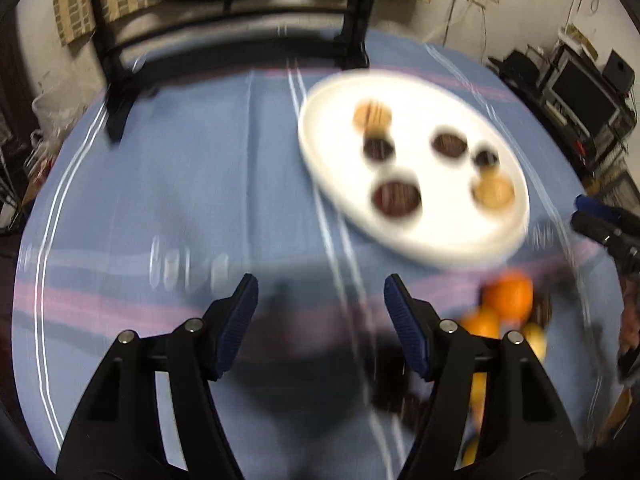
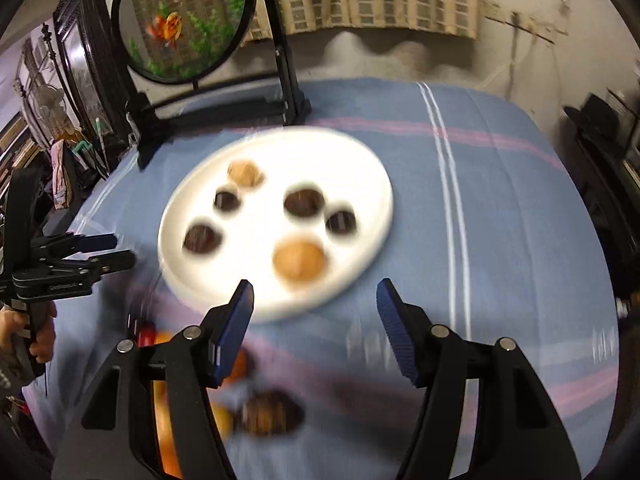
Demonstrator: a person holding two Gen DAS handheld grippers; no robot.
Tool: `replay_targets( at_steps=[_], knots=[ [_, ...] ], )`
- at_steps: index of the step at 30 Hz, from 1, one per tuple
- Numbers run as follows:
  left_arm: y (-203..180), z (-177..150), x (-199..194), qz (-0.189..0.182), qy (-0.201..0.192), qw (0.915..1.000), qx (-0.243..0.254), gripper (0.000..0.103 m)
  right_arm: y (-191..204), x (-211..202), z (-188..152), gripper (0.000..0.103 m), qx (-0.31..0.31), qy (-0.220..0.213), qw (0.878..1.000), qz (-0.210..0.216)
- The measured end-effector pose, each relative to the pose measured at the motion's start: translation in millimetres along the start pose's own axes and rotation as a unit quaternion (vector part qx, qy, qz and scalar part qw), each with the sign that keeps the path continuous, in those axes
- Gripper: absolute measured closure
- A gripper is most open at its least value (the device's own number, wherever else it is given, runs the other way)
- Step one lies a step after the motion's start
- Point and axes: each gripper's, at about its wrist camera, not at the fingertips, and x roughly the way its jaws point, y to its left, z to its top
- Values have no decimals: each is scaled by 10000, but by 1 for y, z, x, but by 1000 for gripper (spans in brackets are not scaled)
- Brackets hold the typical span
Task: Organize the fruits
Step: 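Grasp a dark mangosteen with the left tool while the right tool grasps another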
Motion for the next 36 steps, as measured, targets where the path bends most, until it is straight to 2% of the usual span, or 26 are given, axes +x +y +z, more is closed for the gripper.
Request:
replay_targets(
  at_steps=[5,9,12,16,18,23,24,27,32,36],
  knots=[
    [-3,-46,-6,-137,91,9996,-230,36,-4,-34,-60,39,400,215,9990,-38],
    [-12,-50,-6,-146,-53,9999,-26,36,-2,-49,-88,39,447,412,9979,-208],
    [-16,-42,0,-211,-41,9998,39,36,0,-58,-95,39,506,425,9973,-330],
    [-17,-30,11,-539,-6,9985,23,34,0,-71,-99,39,568,328,9967,-483],
    [-19,-30,15,-591,-26,9982,79,35,1,-76,-101,39,566,288,9964,-560],
    [-10,-36,18,-839,-11,9964,-102,42,5,-80,-102,39,517,306,9963,-609],
    [-13,-39,17,-831,-32,9965,-8,50,6,-79,-102,39,491,321,9964,-604],
    [-20,-43,15,-840,-61,9964,109,66,10,-74,-100,39,383,376,9970,-558],
    [-21,-45,11,-765,-64,9970,-72,68,17,-61,-93,39,142,482,9979,-401],
    [-10,-56,-16,-532,-204,9981,-236,68,25,-39,-83,39,-85,584,9981,-155]
  ],
)
